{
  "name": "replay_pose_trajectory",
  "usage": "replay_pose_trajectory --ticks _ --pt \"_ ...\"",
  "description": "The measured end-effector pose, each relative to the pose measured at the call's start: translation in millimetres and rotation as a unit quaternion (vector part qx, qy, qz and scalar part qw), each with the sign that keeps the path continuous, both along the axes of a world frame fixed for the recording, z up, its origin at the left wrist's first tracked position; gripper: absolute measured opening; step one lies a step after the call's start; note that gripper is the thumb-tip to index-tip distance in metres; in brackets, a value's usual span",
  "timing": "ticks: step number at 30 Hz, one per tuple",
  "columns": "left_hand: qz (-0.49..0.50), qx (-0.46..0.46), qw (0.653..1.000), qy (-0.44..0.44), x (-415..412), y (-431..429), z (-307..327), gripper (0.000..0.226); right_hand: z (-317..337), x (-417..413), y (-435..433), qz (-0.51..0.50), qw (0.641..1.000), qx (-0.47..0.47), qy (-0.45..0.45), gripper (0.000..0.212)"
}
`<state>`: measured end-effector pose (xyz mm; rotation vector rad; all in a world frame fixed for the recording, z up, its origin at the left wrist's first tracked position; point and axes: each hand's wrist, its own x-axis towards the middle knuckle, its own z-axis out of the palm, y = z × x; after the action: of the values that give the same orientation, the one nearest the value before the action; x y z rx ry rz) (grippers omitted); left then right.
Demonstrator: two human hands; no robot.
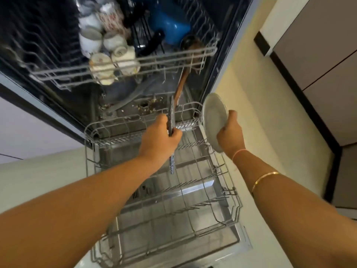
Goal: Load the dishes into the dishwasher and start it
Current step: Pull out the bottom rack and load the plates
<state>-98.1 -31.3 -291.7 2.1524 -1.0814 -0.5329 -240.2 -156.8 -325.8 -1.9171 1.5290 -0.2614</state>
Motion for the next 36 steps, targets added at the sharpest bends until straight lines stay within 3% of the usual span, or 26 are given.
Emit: replay_pose_trajectory --ticks 7,18,23,29,36 --pt "0.053 -0.054 0.997 0.018 -1.0 -27.1 -50.0 0.021 -59.6 -0.6 -44.3 0.027 1.000 -0.005 -0.002 0.047" --pt "0.109 -0.110 0.988 0.015 -13.5 -72.9 -87.6 0.016 -101.4 7.0 -81.1 0.025 0.999 0.000 -0.029 0.048" --pt "0.115 -0.109 0.987 0.007 -23.8 -81.0 -97.1 0.025 -116.7 11.1 -79.6 0.053 0.998 0.014 -0.013 0.063" --pt "0.100 -0.118 0.988 0.016 -24.9 -87.9 -105.6 0.025 -137.5 8.7 -83.7 0.123 0.984 0.076 0.109 0.106" --pt "0.126 -0.140 0.978 0.094 -21.9 -95.8 -111.3 0.022 -125.2 1.0 -86.6 0.092 0.988 0.119 0.040 0.098"
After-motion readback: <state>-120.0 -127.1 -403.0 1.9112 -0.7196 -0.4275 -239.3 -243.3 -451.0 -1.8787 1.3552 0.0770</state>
